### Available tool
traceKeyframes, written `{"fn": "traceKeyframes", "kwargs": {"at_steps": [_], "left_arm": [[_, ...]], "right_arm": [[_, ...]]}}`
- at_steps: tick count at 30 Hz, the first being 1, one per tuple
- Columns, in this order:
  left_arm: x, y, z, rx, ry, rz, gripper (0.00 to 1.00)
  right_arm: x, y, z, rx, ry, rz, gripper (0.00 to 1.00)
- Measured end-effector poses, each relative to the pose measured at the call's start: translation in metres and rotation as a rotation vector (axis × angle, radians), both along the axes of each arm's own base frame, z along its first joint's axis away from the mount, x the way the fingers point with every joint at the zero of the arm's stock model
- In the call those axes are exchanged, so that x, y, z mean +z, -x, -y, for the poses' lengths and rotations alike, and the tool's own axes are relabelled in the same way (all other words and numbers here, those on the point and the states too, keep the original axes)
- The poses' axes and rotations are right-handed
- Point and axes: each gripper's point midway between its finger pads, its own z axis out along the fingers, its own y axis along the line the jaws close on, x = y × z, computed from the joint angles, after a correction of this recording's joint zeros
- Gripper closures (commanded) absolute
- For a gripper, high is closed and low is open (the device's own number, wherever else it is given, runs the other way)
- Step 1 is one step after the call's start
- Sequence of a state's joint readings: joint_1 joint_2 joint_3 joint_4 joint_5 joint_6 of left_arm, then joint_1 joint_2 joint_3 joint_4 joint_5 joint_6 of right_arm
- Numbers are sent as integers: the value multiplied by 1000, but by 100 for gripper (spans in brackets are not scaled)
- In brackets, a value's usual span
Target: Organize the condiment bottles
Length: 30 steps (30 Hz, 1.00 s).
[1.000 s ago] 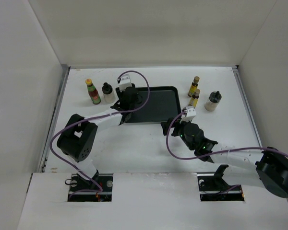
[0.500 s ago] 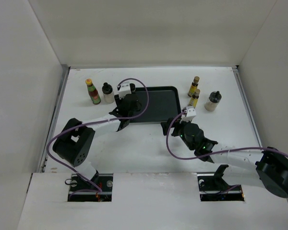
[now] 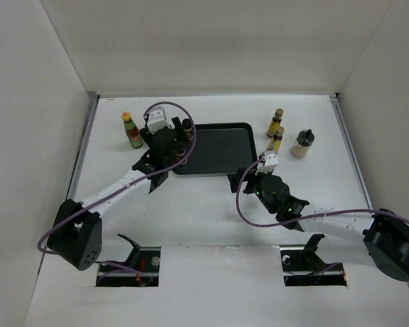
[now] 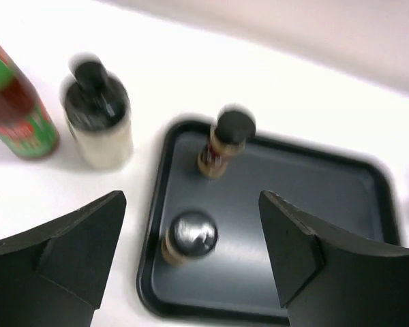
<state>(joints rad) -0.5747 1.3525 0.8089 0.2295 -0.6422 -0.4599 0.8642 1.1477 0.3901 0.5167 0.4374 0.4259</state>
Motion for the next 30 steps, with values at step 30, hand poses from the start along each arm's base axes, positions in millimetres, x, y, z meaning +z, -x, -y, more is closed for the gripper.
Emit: {"fn": "traceKeyframes", "kwargs": {"at_steps": [30], "left_arm": [[-60,-104,-87,219,-93,-209,31]], "right_arm": [[-8,1,-7,33,26,-17,27]]}}
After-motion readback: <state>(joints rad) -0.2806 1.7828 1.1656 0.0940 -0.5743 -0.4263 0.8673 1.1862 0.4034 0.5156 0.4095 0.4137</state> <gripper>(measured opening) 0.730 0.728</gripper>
